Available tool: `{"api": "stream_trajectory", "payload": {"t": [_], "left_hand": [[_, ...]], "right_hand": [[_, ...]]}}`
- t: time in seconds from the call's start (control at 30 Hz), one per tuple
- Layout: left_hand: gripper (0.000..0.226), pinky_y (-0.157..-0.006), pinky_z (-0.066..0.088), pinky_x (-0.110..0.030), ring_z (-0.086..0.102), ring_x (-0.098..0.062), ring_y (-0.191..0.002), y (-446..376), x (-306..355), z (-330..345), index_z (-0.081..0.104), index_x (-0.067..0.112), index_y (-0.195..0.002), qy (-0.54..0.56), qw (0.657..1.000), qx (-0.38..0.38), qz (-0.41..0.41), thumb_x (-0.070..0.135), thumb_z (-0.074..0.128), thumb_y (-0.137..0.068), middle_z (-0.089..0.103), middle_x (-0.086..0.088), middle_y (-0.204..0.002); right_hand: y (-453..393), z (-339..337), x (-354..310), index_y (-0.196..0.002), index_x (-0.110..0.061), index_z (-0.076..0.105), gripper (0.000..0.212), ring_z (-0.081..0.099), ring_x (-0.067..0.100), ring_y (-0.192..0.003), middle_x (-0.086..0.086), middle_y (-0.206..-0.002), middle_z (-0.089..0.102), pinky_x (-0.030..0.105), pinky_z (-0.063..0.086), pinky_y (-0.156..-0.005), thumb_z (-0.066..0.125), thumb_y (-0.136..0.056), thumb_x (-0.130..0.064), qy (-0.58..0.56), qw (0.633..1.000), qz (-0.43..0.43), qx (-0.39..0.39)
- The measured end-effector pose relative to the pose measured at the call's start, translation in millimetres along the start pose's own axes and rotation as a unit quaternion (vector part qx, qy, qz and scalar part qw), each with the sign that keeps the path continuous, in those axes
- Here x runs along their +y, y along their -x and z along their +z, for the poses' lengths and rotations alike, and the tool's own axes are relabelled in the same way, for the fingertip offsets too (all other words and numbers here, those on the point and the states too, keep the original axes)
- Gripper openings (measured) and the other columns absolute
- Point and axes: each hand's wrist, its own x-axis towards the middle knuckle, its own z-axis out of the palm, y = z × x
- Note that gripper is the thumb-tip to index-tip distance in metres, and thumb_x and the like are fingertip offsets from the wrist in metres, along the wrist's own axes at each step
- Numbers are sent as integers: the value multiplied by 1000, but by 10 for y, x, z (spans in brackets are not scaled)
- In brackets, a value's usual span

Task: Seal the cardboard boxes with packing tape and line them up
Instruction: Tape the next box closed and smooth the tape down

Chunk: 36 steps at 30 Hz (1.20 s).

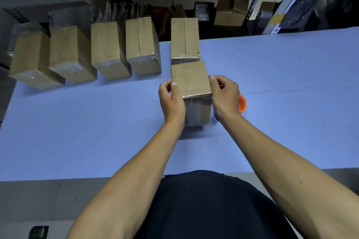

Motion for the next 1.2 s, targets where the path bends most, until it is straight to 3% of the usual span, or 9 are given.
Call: {"api": "stream_trajectory", "payload": {"t": [0.1,0.27,0.43,0.53,0.6,0.73,0.9,1.0,1.2], "left_hand": [[23,-85,44,-18,59,2,-99,40,4,-13,56,25,-119,14,999,-35,18,34,46,-101,63,14,-111],[57,-84,41,-3,56,3,-114,72,-119,-113,39,25,-146,-85,989,-100,65,35,61,-94,57,13,-135],[52,-72,31,8,51,-2,-108,64,-222,-112,30,27,-156,-123,990,-64,37,31,41,-105,55,10,-133],[48,-72,34,7,55,12,-99,85,-220,-93,33,26,-154,-113,991,-61,32,29,40,-106,52,18,-122],[48,-73,35,6,52,25,-96,81,-238,-103,33,23,-154,-88,994,-66,28,25,40,-107,50,23,-122],[48,-94,35,-1,46,1,-128,60,-263,-123,30,21,-155,-42,994,-99,9,27,36,-108,43,15,-146],[51,-117,35,-36,50,-9,-132,73,-154,-196,49,20,-145,5,988,-152,-35,47,29,-107,55,4,-144],[63,-114,39,-42,54,-12,-128,-45,49,-323,56,25,-139,-18,983,-178,-47,66,33,-97,60,4,-137],[67,-102,47,-32,52,-11,-128,-175,67,-628,44,38,-145,-90,953,-289,17,57,63,-83,54,7,-141]], "right_hand": [[27,-21,-35,-84,-11,67,36,50,7,-69,-10,-74,59,30,40,-68,52,-98,-41,26,999,1,-32],[182,67,9,-123,-16,53,51,58,10,-111,-2,-123,59,26,48,-91,78,-83,-35,-1,993,-13,-116],[204,62,76,-122,-15,63,30,58,-9,-99,-19,-107,64,18,46,-88,66,-93,-21,-13,995,-32,-89],[190,-11,143,-127,-13,65,29,61,-5,-102,-11,-111,69,17,46,-91,58,-98,-15,-41,994,-32,-100],[192,-27,175,-132,-13,63,32,61,6,-112,-3,-120,69,27,47,-100,52,-102,-15,-59,991,-19,-121],[181,-82,210,-141,-16,54,37,53,4,-128,-6,-138,59,32,37,-114,41,-107,-19,-96,981,30,-165],[183,-171,224,-155,-31,29,63,37,-4,-137,-23,-150,39,30,27,-119,57,-99,-38,-51,960,40,-272],[127,-207,137,-155,-33,27,85,55,4,-118,-16,-135,55,23,47,-98,74,-87,-16,-8,952,-7,-305],[51,-119,-26,-133,-30,60,37,70,19,-96,2,-102,75,35,57,-86,64,-96,-31,-61,964,-15,-258]]}}
